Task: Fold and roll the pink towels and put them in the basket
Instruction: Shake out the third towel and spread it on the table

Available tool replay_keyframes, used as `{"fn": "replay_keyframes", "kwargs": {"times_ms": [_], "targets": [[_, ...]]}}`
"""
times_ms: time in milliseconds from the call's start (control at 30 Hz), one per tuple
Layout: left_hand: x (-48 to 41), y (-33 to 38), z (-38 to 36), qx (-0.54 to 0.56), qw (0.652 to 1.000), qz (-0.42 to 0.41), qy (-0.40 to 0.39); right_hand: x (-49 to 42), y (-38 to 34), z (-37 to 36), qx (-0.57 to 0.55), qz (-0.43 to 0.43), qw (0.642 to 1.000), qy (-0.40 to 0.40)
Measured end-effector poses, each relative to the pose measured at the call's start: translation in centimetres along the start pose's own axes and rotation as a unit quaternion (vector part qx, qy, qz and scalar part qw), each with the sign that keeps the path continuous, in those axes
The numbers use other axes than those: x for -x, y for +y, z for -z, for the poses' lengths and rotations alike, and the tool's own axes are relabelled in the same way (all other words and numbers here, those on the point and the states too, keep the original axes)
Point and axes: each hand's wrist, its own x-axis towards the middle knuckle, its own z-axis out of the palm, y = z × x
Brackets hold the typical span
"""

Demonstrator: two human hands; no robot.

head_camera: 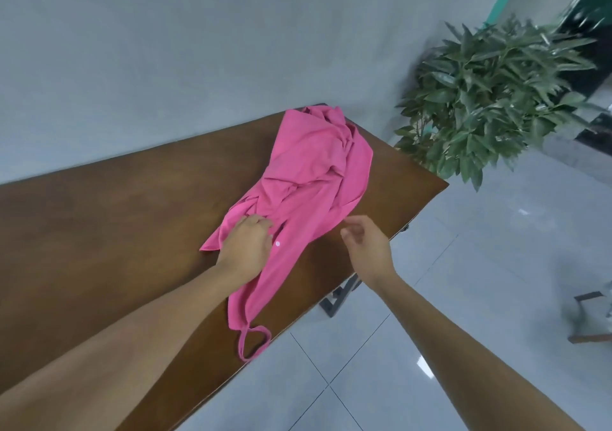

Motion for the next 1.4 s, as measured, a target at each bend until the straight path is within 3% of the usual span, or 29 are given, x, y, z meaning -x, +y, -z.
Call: {"fn": "replay_keyframes", "kwargs": {"times_ms": [167, 267, 400, 667, 767, 1100, 1400], "targets": [[-0.3, 1.9, 0.1, 0.067, 0.993, 0.065, 0.072, -9.8, -0.4, 1.2, -0.031, 0.019, 0.999, -0.012], [-0.4, 3.0, 0.6, 0.12, 0.979, 0.133, 0.094, -14.8, -0.8, 0.1, 0.023, 0.022, 0.999, -0.043], [-0.8, 3.7, 0.8, 0.139, 0.973, 0.165, 0.081, -18.9, -0.7, -1.5, 0.09, 0.002, 0.995, -0.049], [-2.6, 2.9, 6.2, 0.088, 0.977, 0.159, 0.113, -23.6, -8.6, 0.8, -0.059, 0.055, 0.997, -0.011], [-3.3, 2.9, 9.8, 0.093, 0.97, 0.16, 0.158, -26.7, -11.8, 1.4, -0.098, 0.084, 0.992, 0.006], [1.2, -2.4, 23.5, 0.184, 0.93, 0.181, 0.262, -20.0, -27.8, 3.6, -0.187, 0.183, 0.965, -0.029], [9.3, -10.5, 33.9, 0.172, 0.901, 0.208, 0.339, -9.3, -39.3, -3.1, -0.205, 0.281, 0.932, -0.098]]}}
